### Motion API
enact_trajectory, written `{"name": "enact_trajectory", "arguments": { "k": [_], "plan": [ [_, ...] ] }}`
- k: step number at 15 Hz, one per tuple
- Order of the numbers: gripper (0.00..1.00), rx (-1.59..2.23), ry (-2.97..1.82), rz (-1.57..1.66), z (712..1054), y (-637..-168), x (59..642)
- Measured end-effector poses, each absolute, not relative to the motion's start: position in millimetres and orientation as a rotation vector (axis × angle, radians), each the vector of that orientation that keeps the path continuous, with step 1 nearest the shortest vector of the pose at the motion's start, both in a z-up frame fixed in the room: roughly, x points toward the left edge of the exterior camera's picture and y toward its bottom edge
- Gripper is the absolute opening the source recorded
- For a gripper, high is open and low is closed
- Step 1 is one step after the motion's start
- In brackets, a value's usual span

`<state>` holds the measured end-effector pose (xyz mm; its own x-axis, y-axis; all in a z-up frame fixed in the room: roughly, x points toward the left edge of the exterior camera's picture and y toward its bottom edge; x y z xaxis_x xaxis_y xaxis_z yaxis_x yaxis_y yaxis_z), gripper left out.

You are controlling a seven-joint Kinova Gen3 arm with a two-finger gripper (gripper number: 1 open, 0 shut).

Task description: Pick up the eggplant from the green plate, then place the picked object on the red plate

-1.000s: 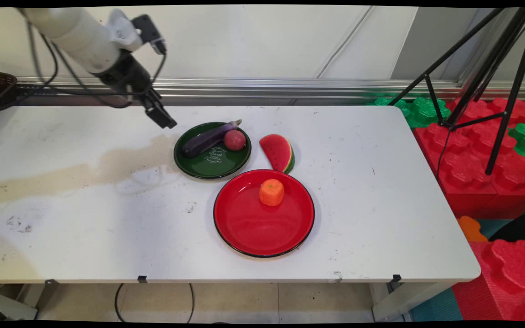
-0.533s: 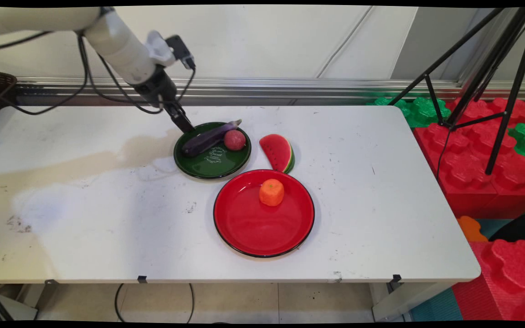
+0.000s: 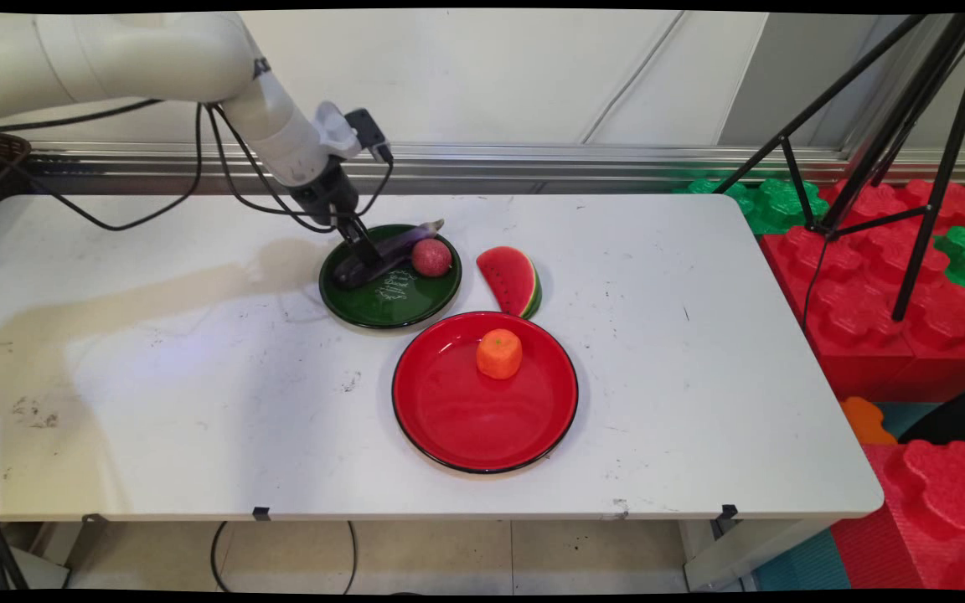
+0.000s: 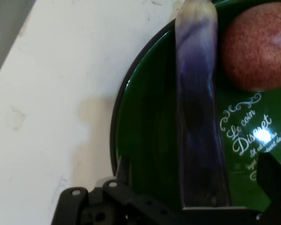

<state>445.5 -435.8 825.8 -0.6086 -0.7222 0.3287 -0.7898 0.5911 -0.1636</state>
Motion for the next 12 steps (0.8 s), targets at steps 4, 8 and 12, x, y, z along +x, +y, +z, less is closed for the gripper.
{"name": "enact_trajectory", "arguments": {
  "k": [4,8,12],
  "plan": [
    [0.00,1.256,-2.584,0.413,811,-442,443],
    [0.00,1.257,-2.568,0.411,806,-442,442],
    [0.00,1.279,-2.541,0.449,812,-438,443]
  ]
}}
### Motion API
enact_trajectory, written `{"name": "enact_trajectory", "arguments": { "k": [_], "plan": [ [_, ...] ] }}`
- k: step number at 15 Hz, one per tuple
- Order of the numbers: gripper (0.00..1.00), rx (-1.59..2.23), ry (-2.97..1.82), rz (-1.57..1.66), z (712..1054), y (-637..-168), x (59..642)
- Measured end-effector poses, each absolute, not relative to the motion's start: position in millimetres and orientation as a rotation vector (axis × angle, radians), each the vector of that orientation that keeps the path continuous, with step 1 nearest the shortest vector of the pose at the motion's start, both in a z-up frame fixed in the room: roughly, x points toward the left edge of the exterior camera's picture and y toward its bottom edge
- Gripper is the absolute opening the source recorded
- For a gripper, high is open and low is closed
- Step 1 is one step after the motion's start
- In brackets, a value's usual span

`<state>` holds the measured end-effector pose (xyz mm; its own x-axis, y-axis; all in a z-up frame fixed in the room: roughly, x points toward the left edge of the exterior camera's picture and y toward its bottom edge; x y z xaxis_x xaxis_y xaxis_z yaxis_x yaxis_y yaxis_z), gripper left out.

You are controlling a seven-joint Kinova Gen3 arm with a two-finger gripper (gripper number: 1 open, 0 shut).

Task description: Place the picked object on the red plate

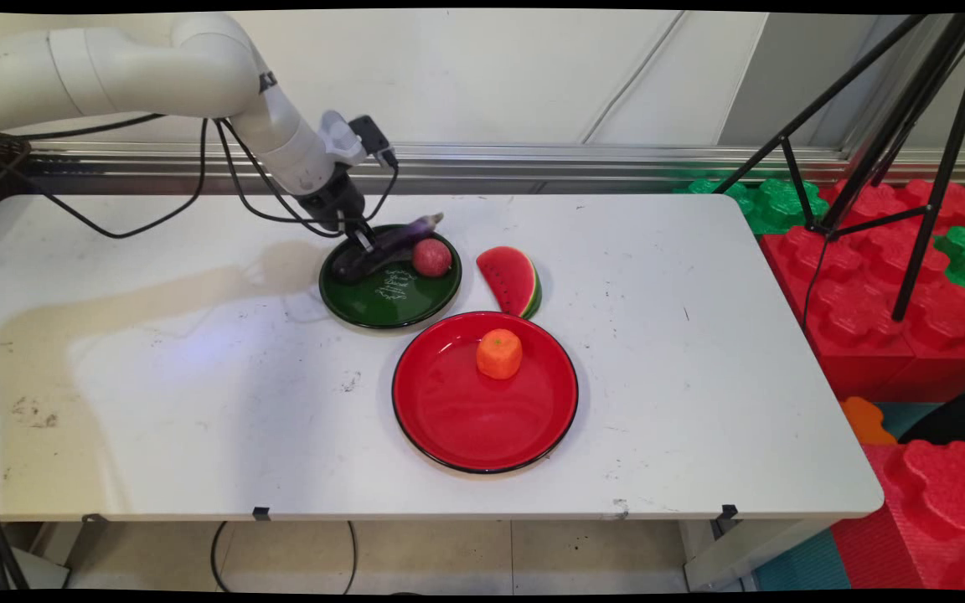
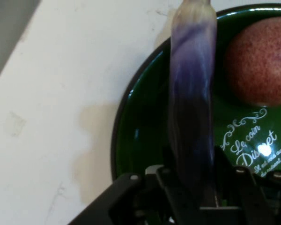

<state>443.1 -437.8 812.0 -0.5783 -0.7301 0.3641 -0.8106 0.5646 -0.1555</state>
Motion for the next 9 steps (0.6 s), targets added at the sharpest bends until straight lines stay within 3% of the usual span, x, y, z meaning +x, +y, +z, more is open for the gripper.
{"name": "enact_trajectory", "arguments": {
  "k": [4,9],
  "plan": [
    [0.00,1.315,-2.511,0.526,836,-427,444],
    [0.00,1.291,-2.482,0.676,896,-400,431]
  ]
}}
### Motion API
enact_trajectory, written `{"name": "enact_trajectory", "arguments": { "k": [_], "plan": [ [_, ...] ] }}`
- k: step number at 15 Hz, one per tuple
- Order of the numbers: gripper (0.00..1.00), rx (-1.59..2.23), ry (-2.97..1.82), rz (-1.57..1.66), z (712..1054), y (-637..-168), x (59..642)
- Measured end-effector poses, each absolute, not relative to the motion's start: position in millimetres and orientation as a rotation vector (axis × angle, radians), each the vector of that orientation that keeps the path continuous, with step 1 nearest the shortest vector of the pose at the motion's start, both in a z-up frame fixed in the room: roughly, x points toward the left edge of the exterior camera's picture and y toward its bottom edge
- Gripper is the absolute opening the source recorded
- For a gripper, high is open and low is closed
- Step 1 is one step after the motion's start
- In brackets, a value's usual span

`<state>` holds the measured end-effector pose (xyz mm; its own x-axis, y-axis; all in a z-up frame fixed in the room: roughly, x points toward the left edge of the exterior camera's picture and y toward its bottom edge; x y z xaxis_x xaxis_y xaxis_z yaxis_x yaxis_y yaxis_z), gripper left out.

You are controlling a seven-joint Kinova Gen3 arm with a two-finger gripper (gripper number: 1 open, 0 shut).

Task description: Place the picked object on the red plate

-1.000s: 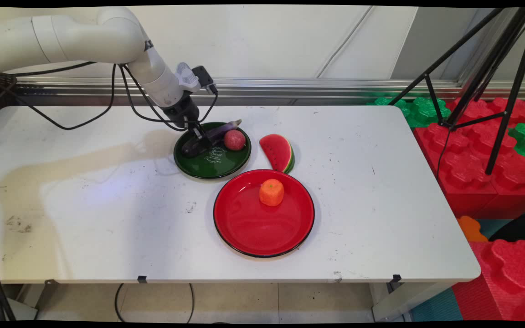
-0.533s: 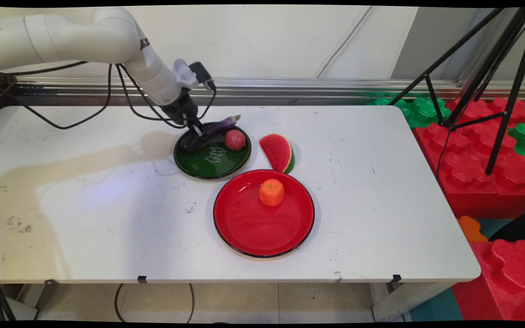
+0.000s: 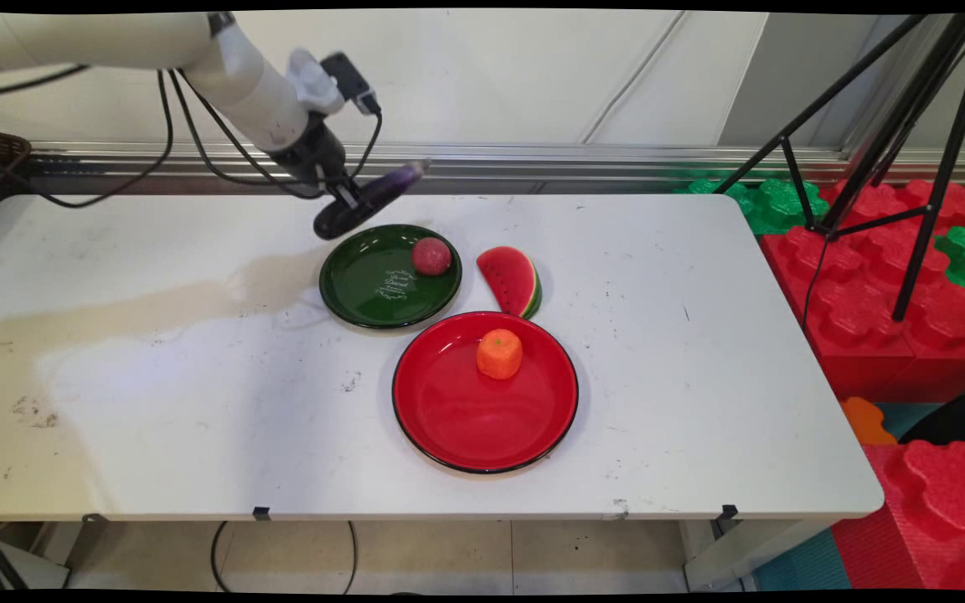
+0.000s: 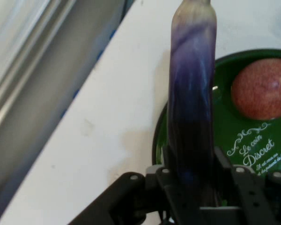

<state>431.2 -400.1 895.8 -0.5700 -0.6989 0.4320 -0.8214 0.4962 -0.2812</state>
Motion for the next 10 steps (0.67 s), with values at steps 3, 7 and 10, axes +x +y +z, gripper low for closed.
{"name": "enact_trajectory", "arguments": {
  "k": [3,7,10],
  "plan": [
    [0.00,1.240,-2.493,0.727,922,-385,419],
    [0.00,1.104,-2.537,0.751,969,-346,382],
    [0.00,1.015,-2.581,0.713,990,-317,355]
  ]
}}
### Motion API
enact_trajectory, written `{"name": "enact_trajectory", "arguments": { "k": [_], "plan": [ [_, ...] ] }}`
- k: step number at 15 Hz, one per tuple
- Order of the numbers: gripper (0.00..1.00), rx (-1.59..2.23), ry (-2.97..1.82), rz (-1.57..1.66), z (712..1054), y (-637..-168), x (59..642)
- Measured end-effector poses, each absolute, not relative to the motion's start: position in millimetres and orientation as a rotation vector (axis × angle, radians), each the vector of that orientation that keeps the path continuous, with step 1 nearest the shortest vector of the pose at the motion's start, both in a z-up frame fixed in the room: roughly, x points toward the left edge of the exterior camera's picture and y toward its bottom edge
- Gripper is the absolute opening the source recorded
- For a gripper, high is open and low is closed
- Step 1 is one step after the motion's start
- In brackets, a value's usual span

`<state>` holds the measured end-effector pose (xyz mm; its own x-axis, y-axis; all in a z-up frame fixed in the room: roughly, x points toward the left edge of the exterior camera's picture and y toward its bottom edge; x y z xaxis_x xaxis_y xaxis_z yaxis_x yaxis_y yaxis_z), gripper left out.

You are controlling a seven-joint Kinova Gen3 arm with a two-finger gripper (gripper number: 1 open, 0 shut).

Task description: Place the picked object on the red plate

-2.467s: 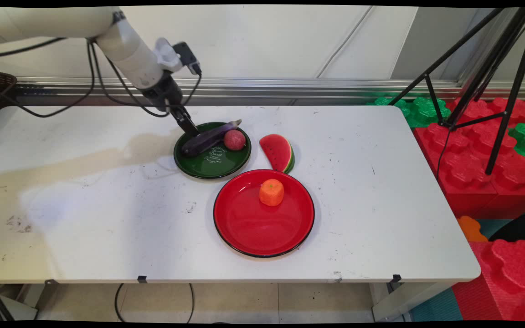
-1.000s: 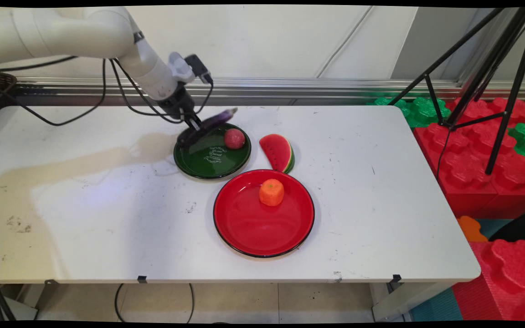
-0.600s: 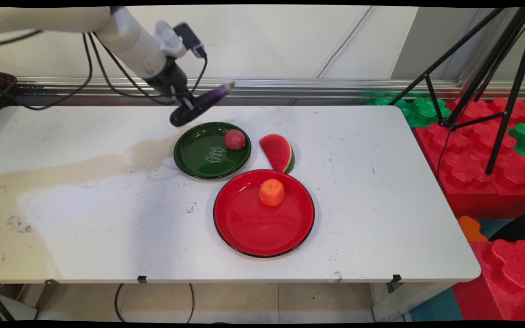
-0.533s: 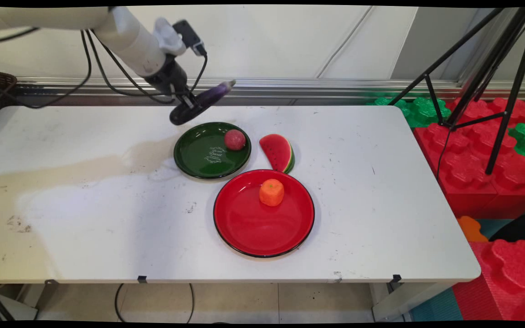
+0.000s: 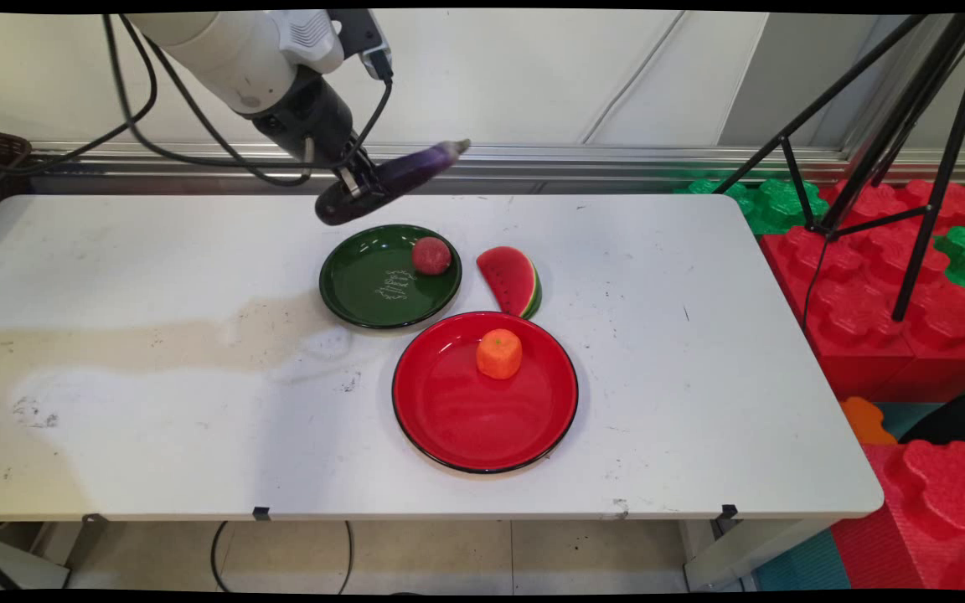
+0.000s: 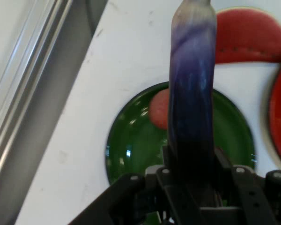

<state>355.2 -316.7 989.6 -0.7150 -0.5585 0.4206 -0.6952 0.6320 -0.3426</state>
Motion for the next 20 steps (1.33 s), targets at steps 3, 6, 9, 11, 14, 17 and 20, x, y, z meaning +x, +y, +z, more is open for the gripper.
{"name": "enact_trajectory", "arguments": {
  "k": [3,6,9,11,14,17,20],
  "plan": [
    [0.00,0.996,-2.615,0.667,1001,-288,330],
    [0.00,1.017,-2.640,0.622,1006,-264,307],
    [0.00,1.060,-2.661,0.574,1005,-240,283],
    [0.00,1.100,-2.672,0.538,1000,-226,266],
    [0.00,1.146,-2.683,0.499,991,-212,247],
    [0.00,1.173,-2.690,0.475,977,-208,233],
    [0.00,1.221,-2.685,0.455,958,-210,219]
  ]
}}
